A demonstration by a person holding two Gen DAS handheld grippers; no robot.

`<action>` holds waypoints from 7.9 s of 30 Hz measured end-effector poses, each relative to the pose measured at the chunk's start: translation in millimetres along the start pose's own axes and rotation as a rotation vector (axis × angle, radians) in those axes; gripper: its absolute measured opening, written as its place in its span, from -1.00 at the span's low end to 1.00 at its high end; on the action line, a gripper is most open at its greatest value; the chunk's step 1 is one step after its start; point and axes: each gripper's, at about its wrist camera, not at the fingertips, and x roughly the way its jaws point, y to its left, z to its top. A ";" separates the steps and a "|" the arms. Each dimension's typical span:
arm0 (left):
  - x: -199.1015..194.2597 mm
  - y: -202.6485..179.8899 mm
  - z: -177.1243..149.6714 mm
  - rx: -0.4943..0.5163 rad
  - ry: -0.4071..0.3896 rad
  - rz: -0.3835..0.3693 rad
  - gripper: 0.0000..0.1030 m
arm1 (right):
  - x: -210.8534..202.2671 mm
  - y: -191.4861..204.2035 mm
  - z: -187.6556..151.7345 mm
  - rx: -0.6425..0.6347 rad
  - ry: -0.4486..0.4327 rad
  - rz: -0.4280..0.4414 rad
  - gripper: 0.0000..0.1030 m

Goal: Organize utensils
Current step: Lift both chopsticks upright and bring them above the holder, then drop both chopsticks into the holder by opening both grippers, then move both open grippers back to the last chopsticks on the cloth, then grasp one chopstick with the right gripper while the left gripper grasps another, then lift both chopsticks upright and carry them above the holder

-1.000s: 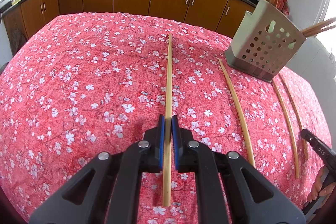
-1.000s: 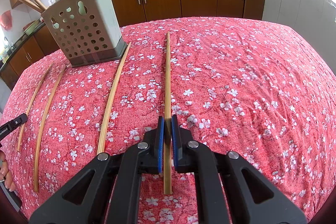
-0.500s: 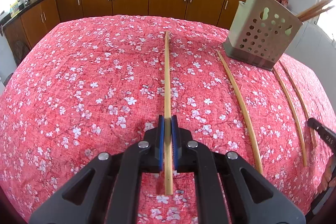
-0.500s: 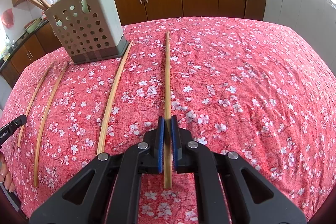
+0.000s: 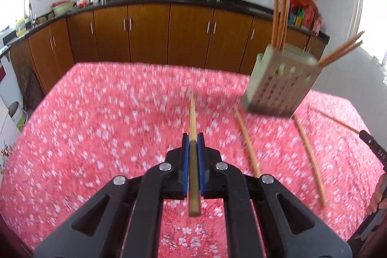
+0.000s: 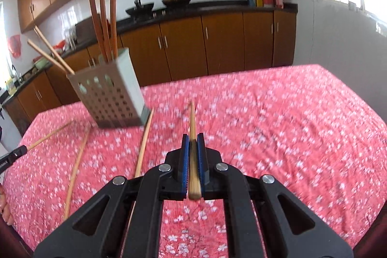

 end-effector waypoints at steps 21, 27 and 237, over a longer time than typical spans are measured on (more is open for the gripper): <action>-73.0 -26.7 73.5 0.062 -0.252 -0.068 -0.85 | -60.3 15.7 67.5 -0.007 -0.228 0.140 -0.86; -99.4 -45.9 98.9 0.072 -0.303 -0.183 -0.85 | -93.0 35.0 100.0 0.006 -0.306 0.293 -0.86; -39.0 -5.2 36.9 0.006 -0.134 -0.008 -0.85 | -16.5 3.8 26.4 -0.001 -0.104 0.033 -0.86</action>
